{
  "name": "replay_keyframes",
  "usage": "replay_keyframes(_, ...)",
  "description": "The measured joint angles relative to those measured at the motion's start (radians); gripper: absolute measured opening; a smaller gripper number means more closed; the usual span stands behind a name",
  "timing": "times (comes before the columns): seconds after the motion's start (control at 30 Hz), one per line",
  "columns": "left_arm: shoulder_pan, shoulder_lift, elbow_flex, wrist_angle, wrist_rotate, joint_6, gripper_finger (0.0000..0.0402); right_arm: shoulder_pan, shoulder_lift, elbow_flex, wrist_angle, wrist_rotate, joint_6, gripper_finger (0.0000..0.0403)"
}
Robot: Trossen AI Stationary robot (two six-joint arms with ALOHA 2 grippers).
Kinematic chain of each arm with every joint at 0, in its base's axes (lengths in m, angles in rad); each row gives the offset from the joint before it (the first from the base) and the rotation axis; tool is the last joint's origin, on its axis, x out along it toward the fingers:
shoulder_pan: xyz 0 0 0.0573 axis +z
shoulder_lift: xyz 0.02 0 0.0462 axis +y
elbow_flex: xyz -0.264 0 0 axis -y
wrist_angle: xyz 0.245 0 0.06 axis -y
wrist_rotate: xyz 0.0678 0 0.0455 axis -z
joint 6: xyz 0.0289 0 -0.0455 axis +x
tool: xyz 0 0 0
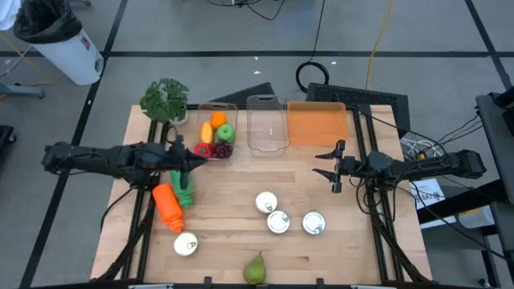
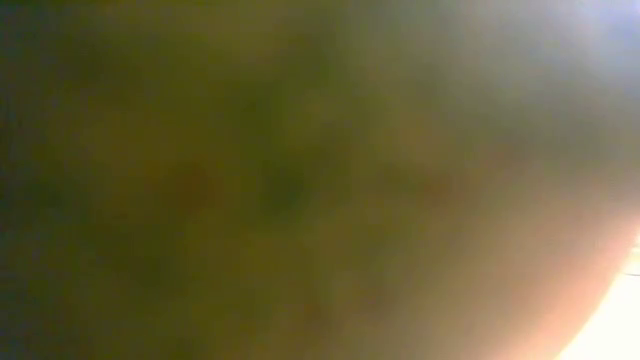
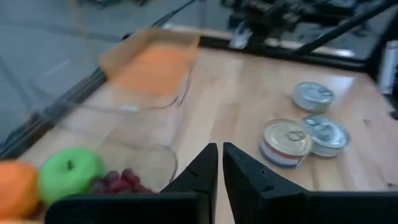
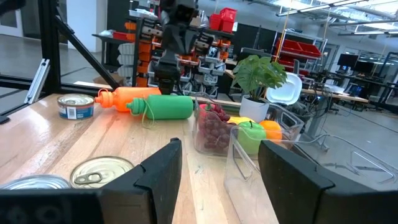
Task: Pick & Place Food Item
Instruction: Put the green pear into the left transparent bin
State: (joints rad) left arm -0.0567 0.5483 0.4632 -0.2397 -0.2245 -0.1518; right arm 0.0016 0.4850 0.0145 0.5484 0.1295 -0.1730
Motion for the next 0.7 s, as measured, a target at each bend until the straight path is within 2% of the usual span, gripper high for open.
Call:
replay_keyframes(0.2,0.015,-0.172,-0.134,0.076,0.124,0.088,0.0035,0.000,0.000,0.000,0.000,0.000,0.000,0.0199)
replay_keyframes(0.5,0.017,-0.392,-0.190,0.017,0.130,0.117,0.0035,0.000,0.000,0.000,0.000,0.000,0.000,0.0199)
replay_keyframes(0.7,0.017,-0.433,-0.191,0.011,0.156,0.106,0.0035,0.000,0.000,0.000,0.000,0.000,0.000,0.0199)
